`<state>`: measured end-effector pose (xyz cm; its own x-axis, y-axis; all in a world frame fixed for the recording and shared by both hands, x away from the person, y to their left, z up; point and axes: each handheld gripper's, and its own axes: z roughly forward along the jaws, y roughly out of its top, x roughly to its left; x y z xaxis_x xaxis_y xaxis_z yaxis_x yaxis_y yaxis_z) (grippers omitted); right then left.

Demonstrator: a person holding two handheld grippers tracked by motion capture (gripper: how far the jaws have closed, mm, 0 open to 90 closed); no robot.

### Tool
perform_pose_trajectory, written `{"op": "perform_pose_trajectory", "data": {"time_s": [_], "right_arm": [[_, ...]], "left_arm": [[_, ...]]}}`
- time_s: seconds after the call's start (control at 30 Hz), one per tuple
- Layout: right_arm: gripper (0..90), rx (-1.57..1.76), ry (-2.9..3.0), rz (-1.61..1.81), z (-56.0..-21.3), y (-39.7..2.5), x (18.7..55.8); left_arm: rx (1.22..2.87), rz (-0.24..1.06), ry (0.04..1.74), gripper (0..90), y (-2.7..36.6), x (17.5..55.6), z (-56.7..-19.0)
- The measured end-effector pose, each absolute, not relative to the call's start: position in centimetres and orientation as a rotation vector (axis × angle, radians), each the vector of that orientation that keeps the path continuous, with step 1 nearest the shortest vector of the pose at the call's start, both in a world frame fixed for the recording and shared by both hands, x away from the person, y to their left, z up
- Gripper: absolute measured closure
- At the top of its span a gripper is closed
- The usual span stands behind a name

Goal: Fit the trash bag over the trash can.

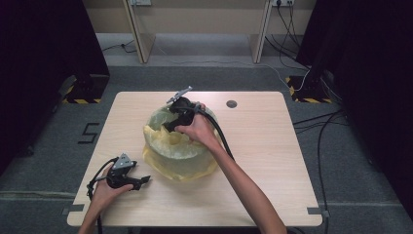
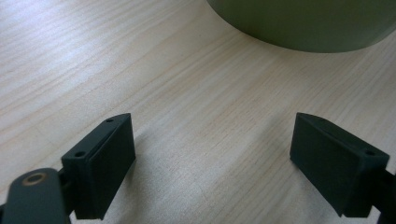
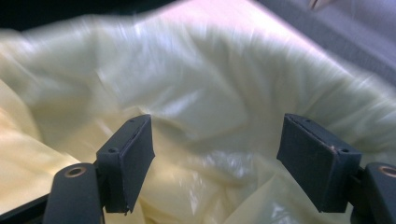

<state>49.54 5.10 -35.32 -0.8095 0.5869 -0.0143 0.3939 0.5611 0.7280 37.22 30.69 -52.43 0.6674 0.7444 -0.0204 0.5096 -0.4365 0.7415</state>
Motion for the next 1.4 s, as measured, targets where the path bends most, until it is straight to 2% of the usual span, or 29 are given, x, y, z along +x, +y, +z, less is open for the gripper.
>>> {"op": "perform_pose_trajectory", "data": {"time_s": [0.17, 0.6, 0.8, 1.17, 1.4], "right_arm": [[25.9, 0.765, 2.545, 1.122, -34.6, 5.5, 48.6], [25.7, 0.683, 2.708, 0.960, -37.3, 7.9, 48.1], [25.7, 0.727, 2.632, 1.084, -35.7, 6.7, 48.2], [25.6, 0.801, 2.460, 1.245, -29.5, 3.0, 48.3], [25.6, 0.839, 2.405, 1.225, -28.7, -0.4, 48.4]], "left_arm": [[2.133, 0.402, 0.963, 13.2, 30.7, 37.2, -52.4], [2.133, 0.402, 0.964, 13.2, 30.7, 37.2, -52.4], [2.132, 0.401, 0.964, 13.2, 30.7, 37.2, -52.4], [2.132, 0.402, 0.964, 13.2, 30.7, 37.2, -52.4], [2.133, 0.402, 0.963, 13.2, 30.7, 37.2, -52.4]]}}
